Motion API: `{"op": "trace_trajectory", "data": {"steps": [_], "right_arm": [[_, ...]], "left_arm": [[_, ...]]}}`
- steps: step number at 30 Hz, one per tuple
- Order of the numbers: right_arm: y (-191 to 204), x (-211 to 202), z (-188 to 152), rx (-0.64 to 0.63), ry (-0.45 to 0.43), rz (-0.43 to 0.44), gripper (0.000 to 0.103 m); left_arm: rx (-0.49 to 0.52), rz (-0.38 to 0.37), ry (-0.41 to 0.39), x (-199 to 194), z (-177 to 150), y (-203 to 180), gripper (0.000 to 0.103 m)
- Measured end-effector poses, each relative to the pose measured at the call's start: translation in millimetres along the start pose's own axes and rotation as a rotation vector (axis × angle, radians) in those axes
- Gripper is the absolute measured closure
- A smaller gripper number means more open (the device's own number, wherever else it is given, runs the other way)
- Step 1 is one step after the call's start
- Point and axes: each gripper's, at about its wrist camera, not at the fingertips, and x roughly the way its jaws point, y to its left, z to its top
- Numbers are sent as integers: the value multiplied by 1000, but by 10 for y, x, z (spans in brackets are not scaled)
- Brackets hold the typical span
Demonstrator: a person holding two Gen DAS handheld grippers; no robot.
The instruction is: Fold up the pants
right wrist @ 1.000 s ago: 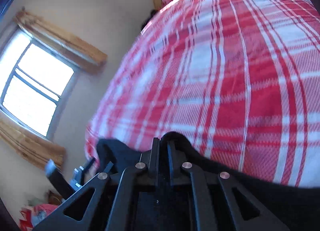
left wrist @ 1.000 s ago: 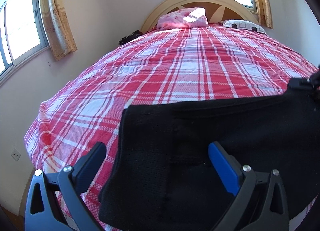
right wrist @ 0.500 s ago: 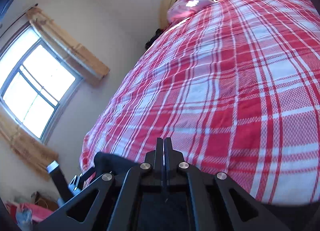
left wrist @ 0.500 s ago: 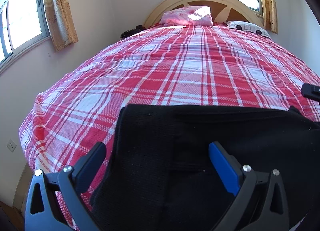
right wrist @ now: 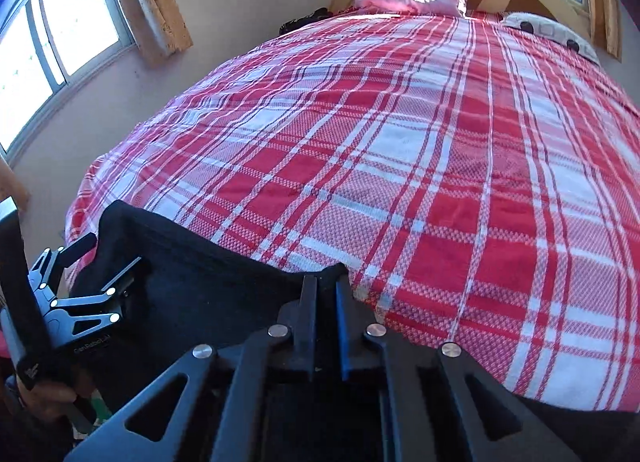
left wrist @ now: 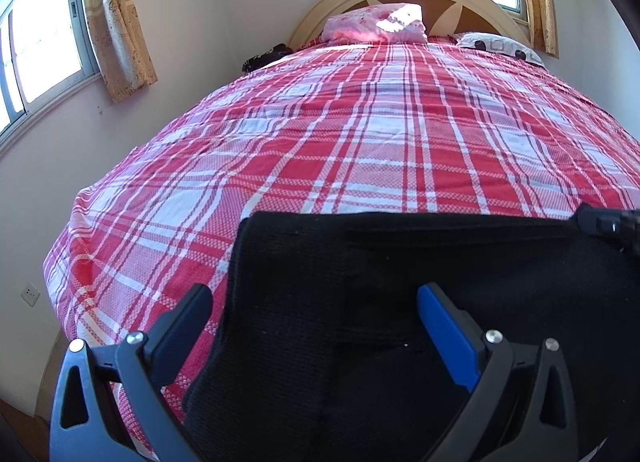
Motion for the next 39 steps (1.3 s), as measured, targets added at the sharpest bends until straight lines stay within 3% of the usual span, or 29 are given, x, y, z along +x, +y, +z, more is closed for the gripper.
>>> {"op": "trace_trajectory", "data": {"steps": [3, 5, 11, 14, 18, 20, 23, 26, 29, 34, 39], "right_arm": [[-137, 7, 96, 93, -36, -17, 97], [-135, 138, 80, 48, -58, -77, 97], [-62, 172, 34, 19, -94, -124, 93], [-118, 173, 37, 51, -99, -98, 88], [-88, 171, 33, 38, -103, -110, 87], [-95, 162, 28, 42, -106, -105, 86], [-159, 153, 20, 71, -109, -68, 85], [-184, 150, 16, 84, -112, -50, 84], [-182, 147, 14, 81, -117, -52, 83], [-208, 80, 5, 97, -151, -41, 81], [-226, -388, -95, 127, -329, -39, 81]], "left_arm": [[20, 13, -6, -5, -4, -35, 0], [48, 25, -14, -7, -14, -63, 0], [107, 40, -18, -95, -5, -29, 0], [133, 81, -11, -215, -10, -4, 0], [189, 184, -102, -501, -19, 131, 0], [158, 275, -121, -581, 13, 408, 0], [61, 367, -82, -594, 34, 911, 0], [-37, 427, -69, -628, -12, 1234, 0], [-73, 341, -87, -678, -67, 1192, 0], [-12, 163, -93, -650, -155, 540, 0], [-90, 34, 22, -547, -415, 260, 0]]}}
